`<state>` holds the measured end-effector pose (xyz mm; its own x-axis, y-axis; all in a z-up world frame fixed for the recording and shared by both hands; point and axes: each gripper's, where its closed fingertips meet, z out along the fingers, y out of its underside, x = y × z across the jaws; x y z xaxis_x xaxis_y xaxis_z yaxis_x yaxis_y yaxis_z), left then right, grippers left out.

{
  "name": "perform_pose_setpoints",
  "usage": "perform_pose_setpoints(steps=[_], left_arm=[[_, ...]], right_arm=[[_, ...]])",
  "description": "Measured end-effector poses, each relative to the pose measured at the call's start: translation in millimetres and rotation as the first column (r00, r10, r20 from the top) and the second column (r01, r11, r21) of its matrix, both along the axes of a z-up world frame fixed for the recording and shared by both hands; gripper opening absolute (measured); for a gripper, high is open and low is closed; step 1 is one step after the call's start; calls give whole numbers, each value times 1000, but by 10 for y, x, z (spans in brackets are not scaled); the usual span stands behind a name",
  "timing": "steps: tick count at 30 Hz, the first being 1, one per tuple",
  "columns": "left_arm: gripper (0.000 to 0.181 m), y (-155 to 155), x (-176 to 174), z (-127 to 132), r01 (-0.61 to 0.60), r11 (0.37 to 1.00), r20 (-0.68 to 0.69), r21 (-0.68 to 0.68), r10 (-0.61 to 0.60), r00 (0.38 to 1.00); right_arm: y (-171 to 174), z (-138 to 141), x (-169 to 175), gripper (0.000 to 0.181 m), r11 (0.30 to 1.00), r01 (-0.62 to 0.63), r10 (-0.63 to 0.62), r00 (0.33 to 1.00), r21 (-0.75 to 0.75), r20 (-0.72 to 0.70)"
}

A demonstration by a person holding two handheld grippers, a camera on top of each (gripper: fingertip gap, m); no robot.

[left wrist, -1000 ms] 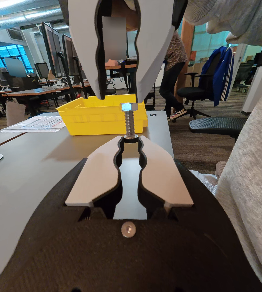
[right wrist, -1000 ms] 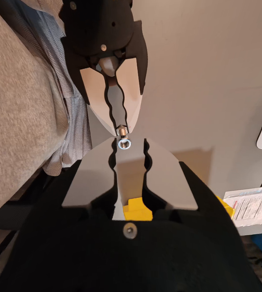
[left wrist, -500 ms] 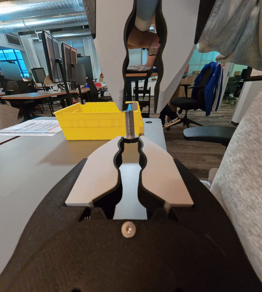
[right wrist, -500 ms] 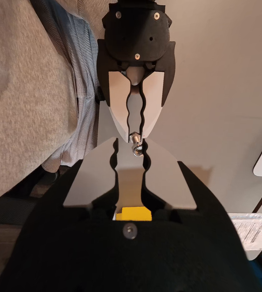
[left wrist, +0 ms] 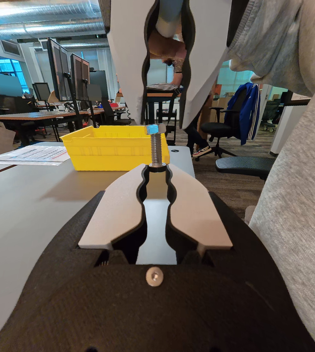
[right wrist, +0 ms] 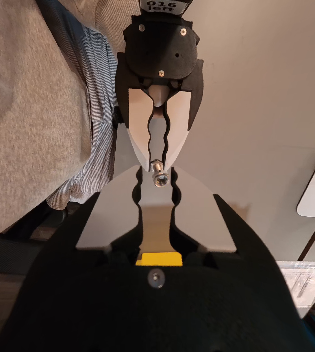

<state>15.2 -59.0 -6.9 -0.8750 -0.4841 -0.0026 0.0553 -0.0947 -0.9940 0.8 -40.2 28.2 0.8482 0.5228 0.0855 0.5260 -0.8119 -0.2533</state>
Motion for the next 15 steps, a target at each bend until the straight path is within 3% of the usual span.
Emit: perform_pose_setpoints(steps=[6,15], left_arm=[[17,-24,-60,30,39,999,12,-14,-39,999],[17,-45,-107,49,61,998,24,-21,-60,998]], right_arm=[[-65,69,-117,29,994,-112,113,991,17,-69],[-122,-43,-62,31,993,-111,109,993,-30,-52]])
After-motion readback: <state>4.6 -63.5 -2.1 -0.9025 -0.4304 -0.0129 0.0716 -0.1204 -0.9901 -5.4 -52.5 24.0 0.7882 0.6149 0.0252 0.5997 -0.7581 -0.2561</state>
